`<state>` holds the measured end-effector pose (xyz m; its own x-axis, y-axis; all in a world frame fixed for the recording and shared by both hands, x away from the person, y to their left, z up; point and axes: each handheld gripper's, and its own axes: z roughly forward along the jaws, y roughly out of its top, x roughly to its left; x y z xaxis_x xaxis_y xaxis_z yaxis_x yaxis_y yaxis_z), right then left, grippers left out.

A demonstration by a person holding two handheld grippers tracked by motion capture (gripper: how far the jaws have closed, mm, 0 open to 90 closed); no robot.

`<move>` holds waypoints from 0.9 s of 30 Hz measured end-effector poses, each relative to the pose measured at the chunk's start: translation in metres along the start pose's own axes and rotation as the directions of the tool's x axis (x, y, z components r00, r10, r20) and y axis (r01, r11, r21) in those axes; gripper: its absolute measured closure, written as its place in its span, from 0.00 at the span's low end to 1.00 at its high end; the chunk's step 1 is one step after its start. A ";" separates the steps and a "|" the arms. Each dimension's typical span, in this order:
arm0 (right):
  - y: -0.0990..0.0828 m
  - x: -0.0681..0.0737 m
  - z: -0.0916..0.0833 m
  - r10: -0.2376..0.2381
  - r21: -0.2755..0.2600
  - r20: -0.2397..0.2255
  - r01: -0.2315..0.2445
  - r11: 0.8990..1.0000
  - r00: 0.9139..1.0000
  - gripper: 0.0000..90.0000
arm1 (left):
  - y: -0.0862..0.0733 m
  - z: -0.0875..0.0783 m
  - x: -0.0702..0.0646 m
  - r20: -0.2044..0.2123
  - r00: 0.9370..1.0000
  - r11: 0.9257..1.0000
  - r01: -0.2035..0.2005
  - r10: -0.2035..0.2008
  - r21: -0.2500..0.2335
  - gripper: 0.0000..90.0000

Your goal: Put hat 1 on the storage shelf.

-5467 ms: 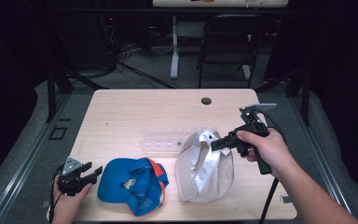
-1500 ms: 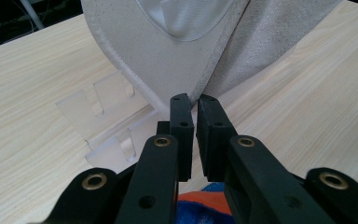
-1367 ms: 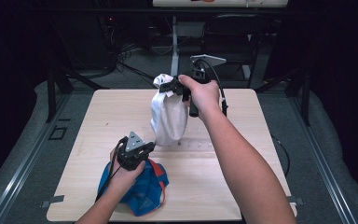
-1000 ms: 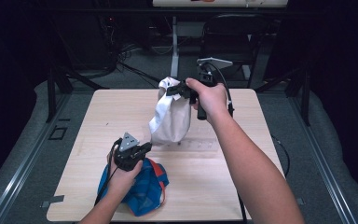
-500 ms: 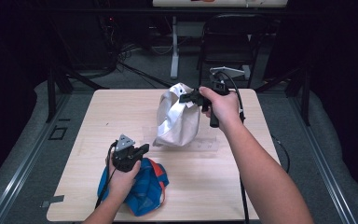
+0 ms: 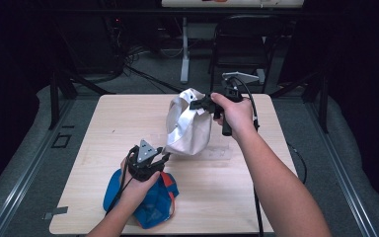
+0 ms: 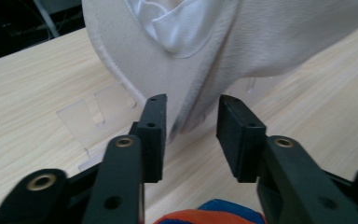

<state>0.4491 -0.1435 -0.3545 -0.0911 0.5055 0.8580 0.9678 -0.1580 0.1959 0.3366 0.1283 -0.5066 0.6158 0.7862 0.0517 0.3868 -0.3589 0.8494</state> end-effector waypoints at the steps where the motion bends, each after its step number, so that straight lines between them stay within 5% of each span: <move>1: 0.000 0.000 0.000 -0.001 0.001 0.001 0.001 1.000 1.000 0.91 | 0.000 0.001 0.000 -0.003 1.000 1.000 0.002 -0.002 0.001 0.76; 9: -0.005 -0.006 0.001 0.000 0.021 -0.002 0.000 1.000 1.000 0.91 | -0.007 0.001 0.007 -0.013 1.000 1.000 -0.010 0.011 0.005 0.91; 19: -0.009 -0.007 0.018 -0.024 0.064 0.037 0.021 0.998 0.999 0.91 | -0.020 0.001 0.019 0.038 0.995 0.996 0.087 -0.087 0.007 0.93; 27: -0.011 -0.017 0.030 -0.025 0.090 0.080 0.018 0.996 0.996 0.91 | -0.031 0.006 0.031 0.088 0.984 0.987 0.152 -0.156 0.054 0.94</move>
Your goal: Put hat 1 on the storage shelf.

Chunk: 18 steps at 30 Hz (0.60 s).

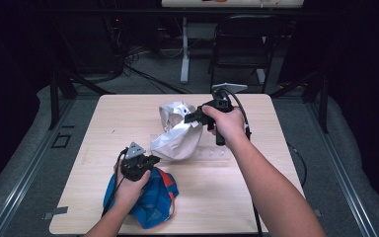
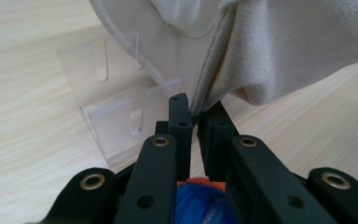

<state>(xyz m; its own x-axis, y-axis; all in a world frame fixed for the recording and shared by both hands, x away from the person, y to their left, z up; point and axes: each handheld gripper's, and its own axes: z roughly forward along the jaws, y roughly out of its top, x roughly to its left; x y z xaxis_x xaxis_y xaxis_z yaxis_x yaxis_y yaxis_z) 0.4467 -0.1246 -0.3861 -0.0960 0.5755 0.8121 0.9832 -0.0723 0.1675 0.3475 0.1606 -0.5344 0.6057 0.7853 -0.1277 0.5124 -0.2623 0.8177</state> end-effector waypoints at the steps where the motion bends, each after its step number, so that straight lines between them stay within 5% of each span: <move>1: -0.001 -0.001 0.002 0.009 -0.002 0.005 -0.009 1.000 1.000 0.91 | -0.002 0.002 0.000 0.001 1.000 1.000 0.003 -0.003 0.003 0.94; 6: -0.001 -0.007 0.008 0.019 0.002 0.012 -0.019 1.000 1.000 0.91 | -0.001 0.003 0.000 -0.005 1.000 1.000 0.002 -0.002 0.008 0.93; 9: -0.001 -0.009 0.006 0.019 0.001 0.004 -0.019 1.000 1.000 0.89 | 0.000 0.002 -0.005 -0.026 0.999 0.999 -0.034 0.034 0.013 0.92; 18: -0.007 -0.009 -0.008 -0.017 -0.025 -0.003 0.017 1.000 1.000 0.76 | -0.001 -0.018 -0.009 0.002 0.999 0.999 -0.032 0.032 -0.015 0.74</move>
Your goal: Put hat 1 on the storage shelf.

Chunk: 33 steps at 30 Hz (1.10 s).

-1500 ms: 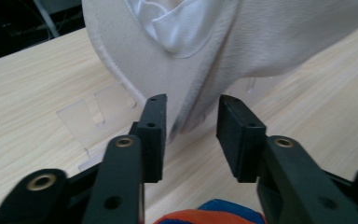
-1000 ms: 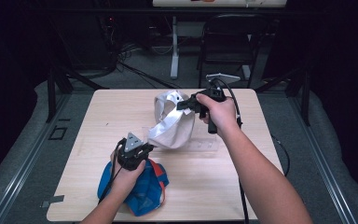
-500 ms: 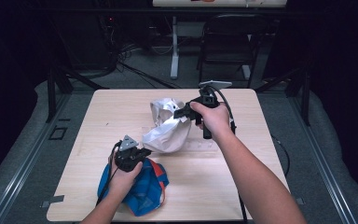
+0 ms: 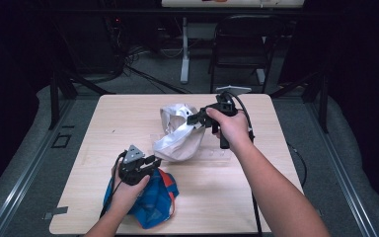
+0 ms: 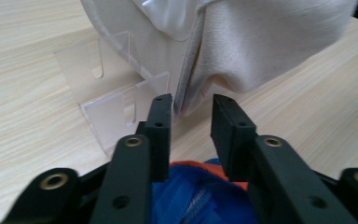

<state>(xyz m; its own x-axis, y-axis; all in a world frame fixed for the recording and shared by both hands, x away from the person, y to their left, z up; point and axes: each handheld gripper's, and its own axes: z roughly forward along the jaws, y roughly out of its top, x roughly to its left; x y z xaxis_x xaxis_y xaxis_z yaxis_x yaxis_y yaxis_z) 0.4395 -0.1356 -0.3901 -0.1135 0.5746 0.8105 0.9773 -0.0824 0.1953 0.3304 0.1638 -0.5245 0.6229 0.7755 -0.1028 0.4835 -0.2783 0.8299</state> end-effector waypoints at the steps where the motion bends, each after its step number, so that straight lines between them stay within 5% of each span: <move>1: -0.001 0.000 -0.002 -0.001 -0.008 0.000 0.001 1.000 1.000 0.76 | 0.000 -0.004 0.001 0.004 1.000 1.000 -0.004 0.004 0.001 0.72; 8: -0.011 -0.003 -0.027 -0.031 -0.056 -0.004 0.031 0.998 0.999 0.70 | -0.009 -0.026 0.006 -0.004 1.000 1.000 0.015 -0.015 0.010 0.64; 17: -0.031 -0.015 -0.049 -0.076 -0.076 0.031 0.078 0.994 0.997 0.65 | -0.029 -0.056 0.029 -0.093 0.995 0.999 0.038 -0.035 0.031 0.60; 27: -0.062 -0.033 -0.044 -0.128 -0.069 0.082 0.133 0.989 0.988 0.65 | -0.046 -0.069 0.060 -0.151 0.982 0.993 0.119 -0.116 0.007 0.60; 33: -0.079 -0.044 -0.034 -0.157 -0.073 0.100 0.164 0.984 0.983 0.64 | -0.047 -0.066 0.060 -0.160 0.982 0.994 0.106 -0.103 0.010 0.60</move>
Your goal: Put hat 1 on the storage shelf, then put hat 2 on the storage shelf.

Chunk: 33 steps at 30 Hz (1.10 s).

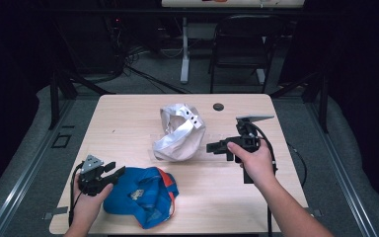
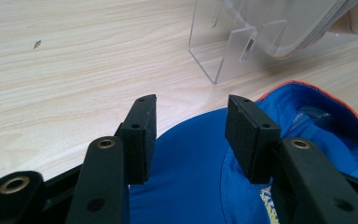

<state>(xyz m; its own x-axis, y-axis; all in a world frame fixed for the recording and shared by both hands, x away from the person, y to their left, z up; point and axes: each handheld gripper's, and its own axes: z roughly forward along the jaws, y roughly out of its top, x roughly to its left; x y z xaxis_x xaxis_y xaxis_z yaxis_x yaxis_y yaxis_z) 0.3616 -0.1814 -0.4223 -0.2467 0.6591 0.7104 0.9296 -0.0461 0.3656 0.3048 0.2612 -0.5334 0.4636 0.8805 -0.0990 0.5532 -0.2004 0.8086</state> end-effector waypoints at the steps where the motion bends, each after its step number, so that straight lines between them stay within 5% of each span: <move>1: -0.003 -0.001 0.002 -0.003 0.000 -0.004 0.003 1.000 1.000 0.64 | -0.001 0.001 -0.001 0.000 1.000 1.000 -0.009 0.009 0.004 0.59; 9: -0.028 -0.011 0.025 -0.038 0.015 -0.001 0.038 0.999 0.999 0.63 | -0.003 0.005 0.001 0.009 1.000 1.000 -0.030 0.030 0.003 0.58; 26: -0.057 -0.012 0.069 -0.079 0.055 0.002 0.079 0.995 0.997 0.64 | -0.007 -0.006 0.018 -0.038 0.998 0.999 0.041 -0.042 -0.023 0.57; 33: -0.065 -0.016 0.082 -0.074 0.073 -0.004 0.074 0.995 0.997 0.64 | -0.008 -0.005 0.021 -0.055 0.998 0.999 0.032 -0.033 -0.009 0.57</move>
<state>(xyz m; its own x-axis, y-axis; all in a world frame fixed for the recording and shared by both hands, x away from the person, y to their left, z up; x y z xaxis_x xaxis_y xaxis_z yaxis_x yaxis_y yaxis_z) 0.3275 -0.1273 -0.5068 -0.3157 0.6579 0.6837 0.9264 0.0578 0.3722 0.3069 0.2834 -0.5387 0.4062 0.9090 -0.0931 0.5617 -0.1681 0.8101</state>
